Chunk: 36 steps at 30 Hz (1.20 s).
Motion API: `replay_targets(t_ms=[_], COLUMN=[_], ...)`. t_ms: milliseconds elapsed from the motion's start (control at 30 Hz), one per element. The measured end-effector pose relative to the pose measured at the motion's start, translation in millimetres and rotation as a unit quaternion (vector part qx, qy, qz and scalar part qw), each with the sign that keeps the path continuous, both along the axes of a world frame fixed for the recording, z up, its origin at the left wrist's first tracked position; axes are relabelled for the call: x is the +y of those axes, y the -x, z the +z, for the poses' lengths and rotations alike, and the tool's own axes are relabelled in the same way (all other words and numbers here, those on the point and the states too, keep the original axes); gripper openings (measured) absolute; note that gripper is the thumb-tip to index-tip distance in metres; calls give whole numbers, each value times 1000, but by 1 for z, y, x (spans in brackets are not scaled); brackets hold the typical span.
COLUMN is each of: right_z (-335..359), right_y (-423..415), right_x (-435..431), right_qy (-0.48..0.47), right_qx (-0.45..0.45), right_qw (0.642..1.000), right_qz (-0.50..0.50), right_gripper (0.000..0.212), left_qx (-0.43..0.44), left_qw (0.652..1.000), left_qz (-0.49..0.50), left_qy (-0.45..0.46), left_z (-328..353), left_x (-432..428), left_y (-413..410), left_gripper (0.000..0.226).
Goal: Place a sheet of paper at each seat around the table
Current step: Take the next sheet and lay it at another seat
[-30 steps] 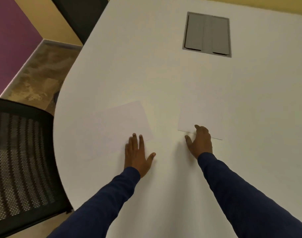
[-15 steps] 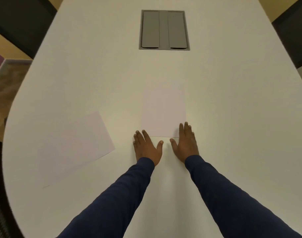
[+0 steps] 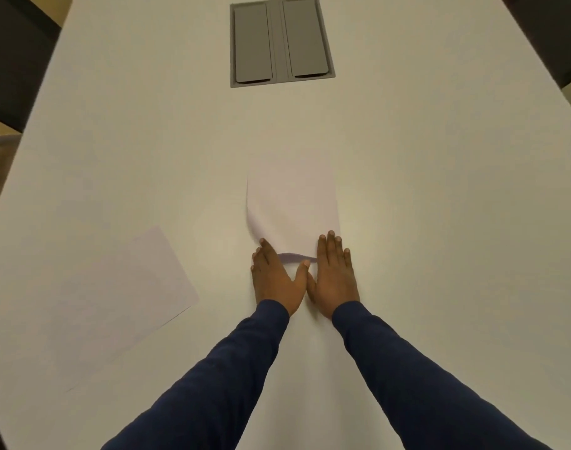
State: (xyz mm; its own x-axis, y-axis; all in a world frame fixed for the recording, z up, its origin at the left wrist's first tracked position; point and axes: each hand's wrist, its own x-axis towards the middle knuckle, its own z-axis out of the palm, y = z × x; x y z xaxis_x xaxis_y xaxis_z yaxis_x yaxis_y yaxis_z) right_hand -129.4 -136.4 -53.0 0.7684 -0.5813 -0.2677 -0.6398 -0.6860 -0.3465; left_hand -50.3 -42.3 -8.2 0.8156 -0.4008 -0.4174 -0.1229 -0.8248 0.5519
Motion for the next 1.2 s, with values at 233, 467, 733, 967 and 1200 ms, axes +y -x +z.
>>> replay_targets(t_ms=[233,467,733,967,1200], right_z=[1,2,2,5,17], right_y=[6,4,6,3,2], right_x=[-2,-2,-5,-6,-11], right_qy=[21,24,27,22,-6], right_qx=[2,14,20,26,51], right_qw=[1000,999,999,999,999], right_qz=[21,22,1,-7,6], right_gripper=[82,83,89,91,113], left_qx=[101,74,52,22,-45], left_qw=[939,958,967,973,979], left_qz=[298,271,248,226,179], left_qy=[136,59,37,41,82], left_z=[27,23,19,22,45], left_x=[-5,3,6,5,11], left_y=[-60,-81,-79,-79,-80], left_gripper=[53,15,14,15,13])
